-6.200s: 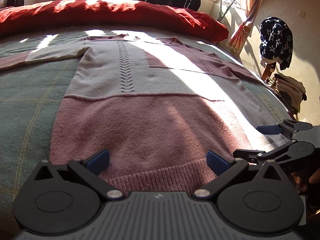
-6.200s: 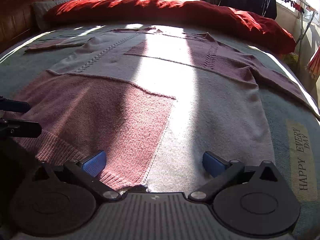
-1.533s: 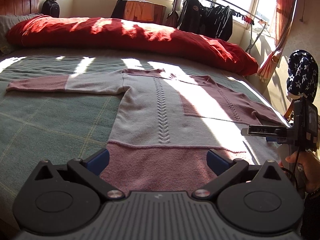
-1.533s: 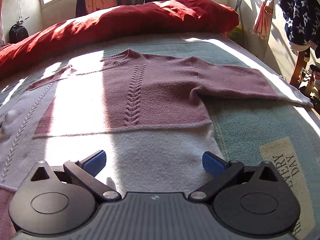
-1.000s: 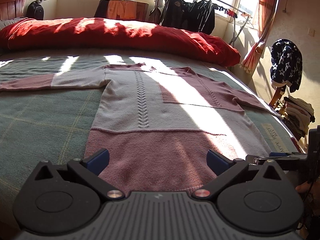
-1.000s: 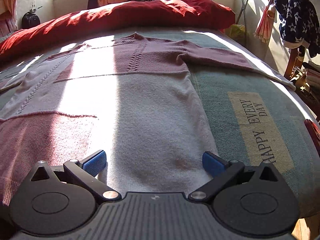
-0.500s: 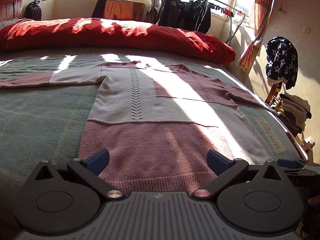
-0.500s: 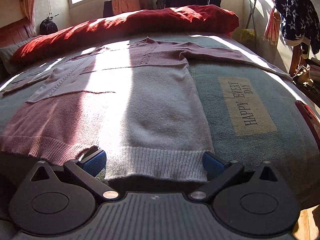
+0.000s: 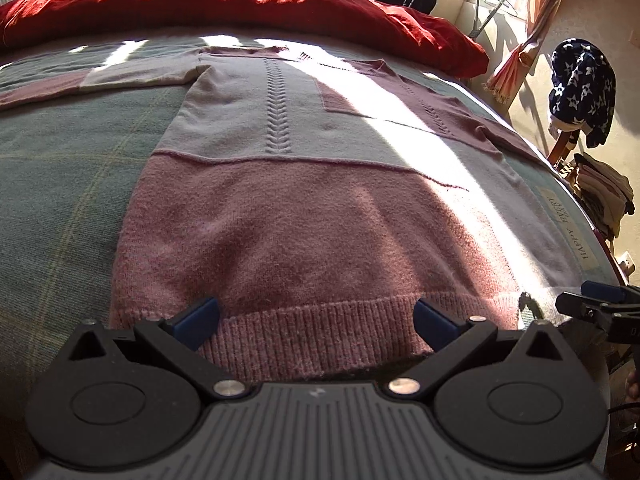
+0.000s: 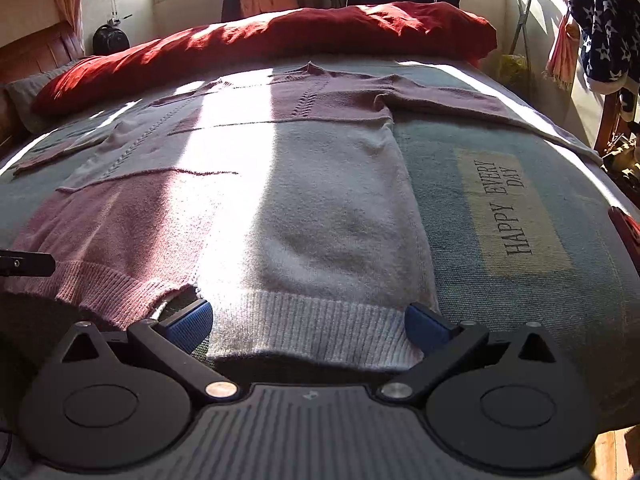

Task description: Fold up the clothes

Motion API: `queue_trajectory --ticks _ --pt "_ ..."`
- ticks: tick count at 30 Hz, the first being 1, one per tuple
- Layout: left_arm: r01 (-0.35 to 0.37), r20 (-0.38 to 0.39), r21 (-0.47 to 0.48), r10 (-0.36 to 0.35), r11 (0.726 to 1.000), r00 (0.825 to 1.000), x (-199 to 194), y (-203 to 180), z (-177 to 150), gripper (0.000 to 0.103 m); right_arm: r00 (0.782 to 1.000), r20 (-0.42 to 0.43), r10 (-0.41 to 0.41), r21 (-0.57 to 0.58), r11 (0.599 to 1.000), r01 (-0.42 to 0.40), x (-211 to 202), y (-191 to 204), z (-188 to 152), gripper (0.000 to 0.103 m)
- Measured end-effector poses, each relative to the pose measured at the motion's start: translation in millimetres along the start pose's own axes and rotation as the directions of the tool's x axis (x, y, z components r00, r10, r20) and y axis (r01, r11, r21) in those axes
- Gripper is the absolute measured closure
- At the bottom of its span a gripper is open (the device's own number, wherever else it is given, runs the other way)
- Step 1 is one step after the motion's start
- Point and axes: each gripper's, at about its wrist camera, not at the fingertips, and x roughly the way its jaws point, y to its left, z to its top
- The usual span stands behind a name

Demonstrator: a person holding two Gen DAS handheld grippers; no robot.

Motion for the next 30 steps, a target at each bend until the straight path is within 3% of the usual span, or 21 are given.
queue_trajectory --ticks 5,10,14,20,23,25,30 --pt "0.013 0.007 -0.001 -0.013 1.0 1.0 -2 2 -1 0.0 0.993 0.041 0.109 0.007 0.994 -0.109 3 9 20 0.0" --pt "0.034 0.021 -0.003 -0.034 0.999 0.999 -5 7 -5 0.001 0.976 -0.063 0.21 0.074 0.976 -0.206 26 19 14 0.0" --pt "0.037 0.023 -0.015 -0.037 0.999 0.999 -6 10 -3 0.0 0.977 -0.066 0.2 0.01 0.98 -0.2 18 29 9 0.0" --pt "0.042 0.027 -0.033 -0.041 0.999 0.999 -6 15 1 0.0 0.976 -0.006 0.217 -0.045 0.975 -0.217 16 41 35 0.0" --pt "0.045 0.029 -0.042 -0.043 0.998 0.999 -6 18 3 0.001 0.971 -0.057 0.233 -0.036 0.971 -0.235 36 48 39 0.0" --pt "0.05 0.033 -0.045 -0.048 0.998 0.998 -6 20 2 0.001 0.971 -0.098 0.217 -0.006 0.976 -0.218 48 50 32 0.0" --pt "0.093 0.057 -0.063 -0.09 0.994 0.994 -13 31 -11 0.001 0.985 -0.039 0.17 -0.065 0.983 -0.173 45 52 12 0.0"
